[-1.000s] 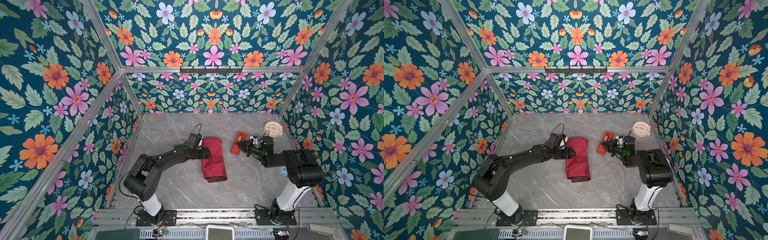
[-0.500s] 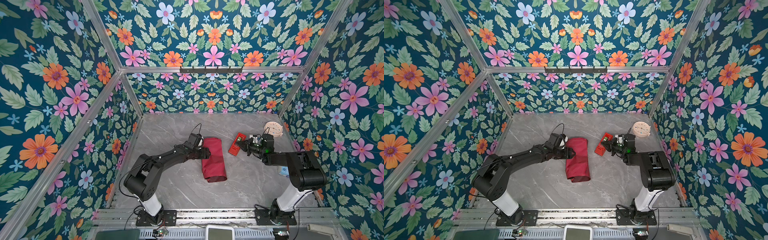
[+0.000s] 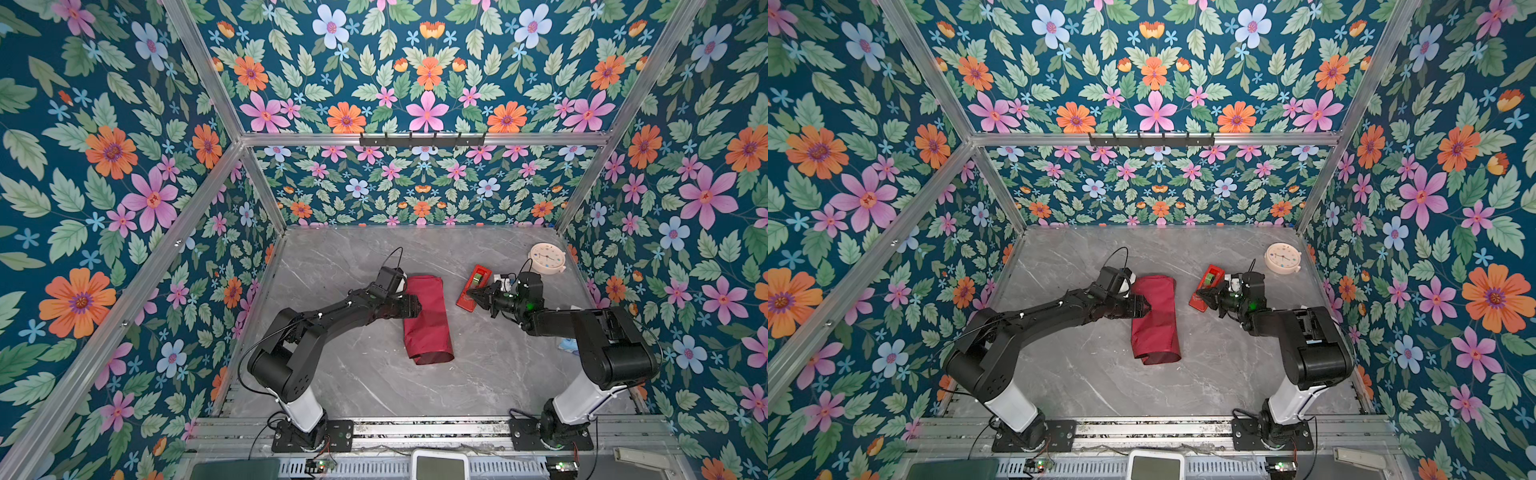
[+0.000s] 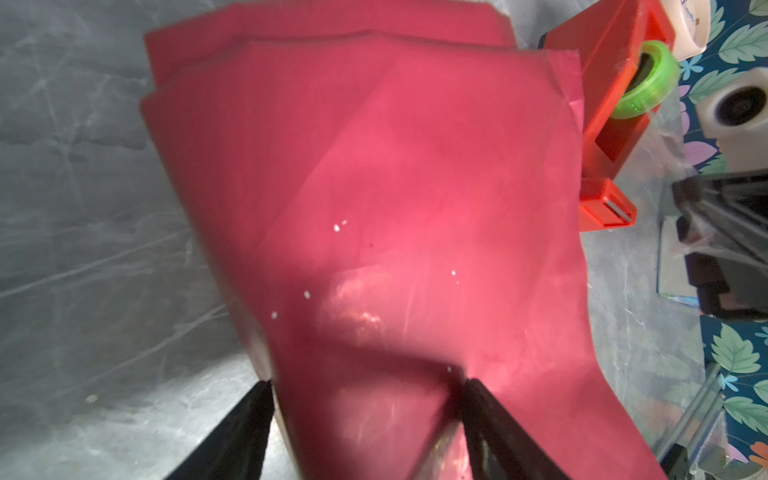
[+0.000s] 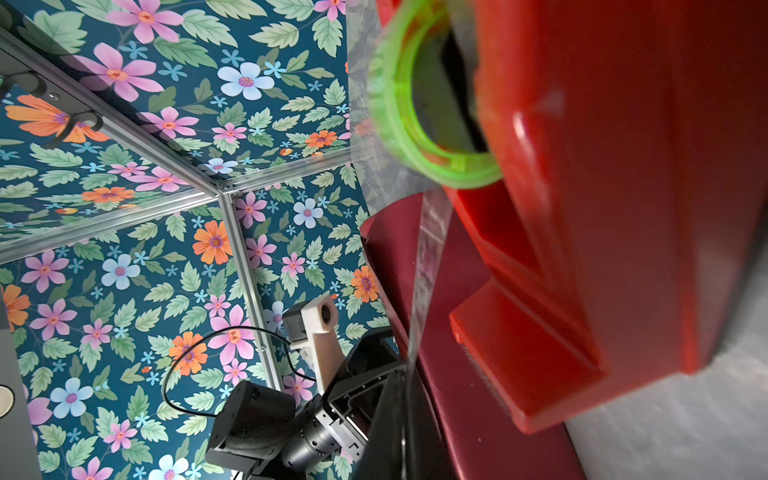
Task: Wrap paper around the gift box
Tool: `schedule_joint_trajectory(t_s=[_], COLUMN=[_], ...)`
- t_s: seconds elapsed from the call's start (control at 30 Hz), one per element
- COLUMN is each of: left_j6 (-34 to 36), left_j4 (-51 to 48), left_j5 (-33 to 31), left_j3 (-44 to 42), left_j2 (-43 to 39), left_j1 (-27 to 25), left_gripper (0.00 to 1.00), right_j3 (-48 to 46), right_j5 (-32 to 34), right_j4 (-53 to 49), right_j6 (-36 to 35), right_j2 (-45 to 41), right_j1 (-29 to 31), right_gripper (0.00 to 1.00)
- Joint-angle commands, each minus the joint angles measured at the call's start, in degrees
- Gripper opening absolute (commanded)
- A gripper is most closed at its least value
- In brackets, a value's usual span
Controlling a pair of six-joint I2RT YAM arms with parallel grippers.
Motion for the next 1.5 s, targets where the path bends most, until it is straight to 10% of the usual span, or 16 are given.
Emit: schedule_joint_trajectory(t_s=[0.0,1.47], left_j6=[1.4,1.4], left_j4=[-8.7,-8.5], left_j5=[-6.9,-6.9], left_j3=[-0.8,-0.9], left_j2=[1.0,0.6], left_j1=[0.1,0.0], left_gripper=[0.73,0.73], right_j3=[-0.9,-1.6], right_j5=[-1.1,1.3], right_j4=[-0.6,-5.9], right_j6=[-1.3,-2.7], right_j2=[-0.4,-4.7], right_j1=[0.9,4.7], right_gripper=[0.00,0.00])
